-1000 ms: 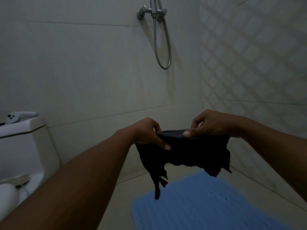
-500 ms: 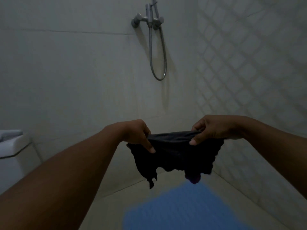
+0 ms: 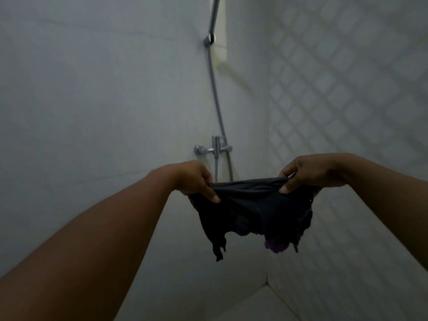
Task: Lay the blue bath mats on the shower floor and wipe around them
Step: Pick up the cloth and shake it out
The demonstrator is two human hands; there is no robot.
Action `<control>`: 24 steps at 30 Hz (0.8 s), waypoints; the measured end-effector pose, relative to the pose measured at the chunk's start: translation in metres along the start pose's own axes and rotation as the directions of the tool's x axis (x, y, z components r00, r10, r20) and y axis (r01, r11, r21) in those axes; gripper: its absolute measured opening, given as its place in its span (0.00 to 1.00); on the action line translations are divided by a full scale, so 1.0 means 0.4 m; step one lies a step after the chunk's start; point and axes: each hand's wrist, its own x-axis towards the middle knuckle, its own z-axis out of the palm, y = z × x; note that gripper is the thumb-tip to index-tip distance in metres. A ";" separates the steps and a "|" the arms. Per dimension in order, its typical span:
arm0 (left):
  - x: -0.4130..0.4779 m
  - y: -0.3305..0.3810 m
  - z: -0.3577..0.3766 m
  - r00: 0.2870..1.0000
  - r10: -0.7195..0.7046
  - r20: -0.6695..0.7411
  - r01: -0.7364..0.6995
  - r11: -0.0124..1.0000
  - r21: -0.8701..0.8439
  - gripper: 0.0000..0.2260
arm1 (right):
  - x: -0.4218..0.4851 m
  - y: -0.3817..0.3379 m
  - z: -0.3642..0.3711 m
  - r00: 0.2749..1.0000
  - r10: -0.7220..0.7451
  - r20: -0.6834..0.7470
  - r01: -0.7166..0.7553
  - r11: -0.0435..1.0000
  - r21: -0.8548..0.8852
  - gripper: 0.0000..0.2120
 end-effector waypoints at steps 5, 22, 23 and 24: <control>-0.007 0.098 -0.227 0.995 0.084 -0.058 -0.083 0.996 0.020 0.13 | -0.075 -0.138 -0.175 0.994 0.075 -0.074 -0.076 0.997 -0.012 0.07; 0.134 0.683 -0.173 0.879 0.472 0.070 -0.472 0.881 -0.022 0.11 | -0.578 0.087 -0.447 0.832 0.405 -0.379 -0.418 0.907 0.050 0.05; 0.141 0.740 -0.155 0.856 0.509 0.090 -0.509 0.861 -0.030 0.11 | -0.627 0.107 -0.458 0.803 0.441 -0.402 -0.456 0.888 0.062 0.05; 0.147 0.797 -0.135 0.831 0.545 0.111 -0.545 0.838 -0.036 0.11 | -0.678 0.127 -0.467 0.771 0.477 -0.423 -0.493 0.866 0.078 0.05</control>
